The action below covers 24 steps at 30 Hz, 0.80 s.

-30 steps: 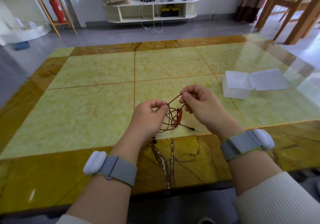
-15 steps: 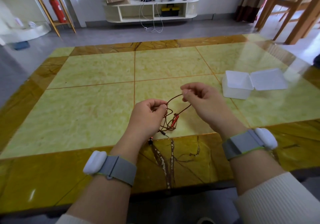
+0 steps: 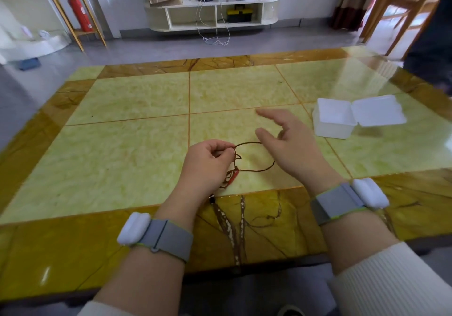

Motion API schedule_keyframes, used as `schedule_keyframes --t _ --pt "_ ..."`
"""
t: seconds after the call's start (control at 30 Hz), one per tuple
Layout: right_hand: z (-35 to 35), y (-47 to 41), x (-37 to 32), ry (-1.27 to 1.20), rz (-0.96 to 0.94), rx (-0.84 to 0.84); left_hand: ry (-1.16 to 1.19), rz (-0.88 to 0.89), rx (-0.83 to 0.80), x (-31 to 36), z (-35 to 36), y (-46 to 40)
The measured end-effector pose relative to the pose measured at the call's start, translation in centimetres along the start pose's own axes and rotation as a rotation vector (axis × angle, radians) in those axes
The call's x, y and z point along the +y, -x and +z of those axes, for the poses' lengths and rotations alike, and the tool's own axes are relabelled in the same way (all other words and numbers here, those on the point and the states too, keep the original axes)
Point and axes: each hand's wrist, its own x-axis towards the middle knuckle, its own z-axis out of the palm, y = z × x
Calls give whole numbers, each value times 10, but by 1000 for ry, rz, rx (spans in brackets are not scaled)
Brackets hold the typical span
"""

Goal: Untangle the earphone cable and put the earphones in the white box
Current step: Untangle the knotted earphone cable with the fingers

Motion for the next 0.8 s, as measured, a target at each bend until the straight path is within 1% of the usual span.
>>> schedule_keyframes --t 0.07,0.1,0.17,0.27,0.4,0.53,0.67,0.8 --pt "5 2 -3 61 -69 -129 14 4 -8 0 0 0" --pt "7 2 -4 83 -70 -179 18 10 -14 0 0 0" --pt "9 3 -3 96 -44 -229 7 22 -26 0 0 0" --pt "9 3 -2 68 -34 -205 -29 28 -6 0 0 0" --pt "6 2 -4 -76 30 -140 -14 7 21 -1 1 -1" --pt "7 3 -7 -201 110 -138 47 -7 25 -1 1 -2" --pt "6 2 -9 -331 199 -111 43 -1 17 -1 1 -1" --pt "7 2 -10 -356 276 -118 16 7 32 0 1 -1"
